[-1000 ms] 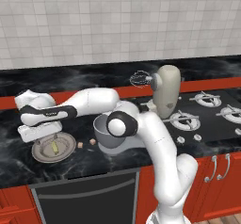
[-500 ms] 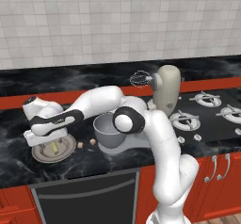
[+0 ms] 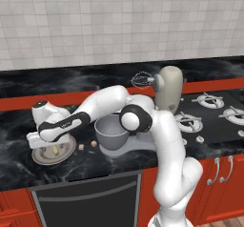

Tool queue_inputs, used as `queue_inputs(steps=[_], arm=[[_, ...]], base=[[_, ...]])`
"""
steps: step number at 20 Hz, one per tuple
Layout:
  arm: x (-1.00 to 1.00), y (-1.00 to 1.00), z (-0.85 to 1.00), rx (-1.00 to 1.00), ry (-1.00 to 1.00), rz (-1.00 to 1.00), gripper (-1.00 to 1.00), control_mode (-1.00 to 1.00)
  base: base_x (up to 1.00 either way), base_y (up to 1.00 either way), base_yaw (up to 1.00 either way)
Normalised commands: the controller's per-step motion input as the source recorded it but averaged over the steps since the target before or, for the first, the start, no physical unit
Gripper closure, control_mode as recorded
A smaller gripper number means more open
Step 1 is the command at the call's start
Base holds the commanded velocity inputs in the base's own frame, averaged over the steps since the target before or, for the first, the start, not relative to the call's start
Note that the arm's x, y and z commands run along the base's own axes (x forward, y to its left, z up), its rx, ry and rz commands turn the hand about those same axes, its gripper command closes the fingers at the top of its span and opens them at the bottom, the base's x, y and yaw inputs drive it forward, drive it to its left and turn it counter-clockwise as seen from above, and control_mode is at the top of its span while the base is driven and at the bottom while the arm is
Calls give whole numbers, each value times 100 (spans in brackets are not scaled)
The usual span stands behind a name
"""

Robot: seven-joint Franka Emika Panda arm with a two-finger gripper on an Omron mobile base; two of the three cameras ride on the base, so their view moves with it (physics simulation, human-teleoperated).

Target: Add butter and sugar cubes to the stand mixer bowl and then turn on the stand mixer to begin making frosting.

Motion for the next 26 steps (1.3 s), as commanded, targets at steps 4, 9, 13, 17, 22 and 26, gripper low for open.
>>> queue_inputs(steps=[4,9,13,17,22,26], arm=[[0,-1,-56,0,0,0,100,-100],[0,-19,-12,0,0,0,100,-100],[0,-48,20,0,0,-4,100,-100],[-10,-70,82,4,-2,-3,100,-100],[-26,-57,100,10,-4,-4,100,-100],[-16,-70,59,1,0,-6,100,-100]], base=[[0,0,0],[0,0,0],[0,0,0],[0,0,0],[0,0,0],[0,0,0]])
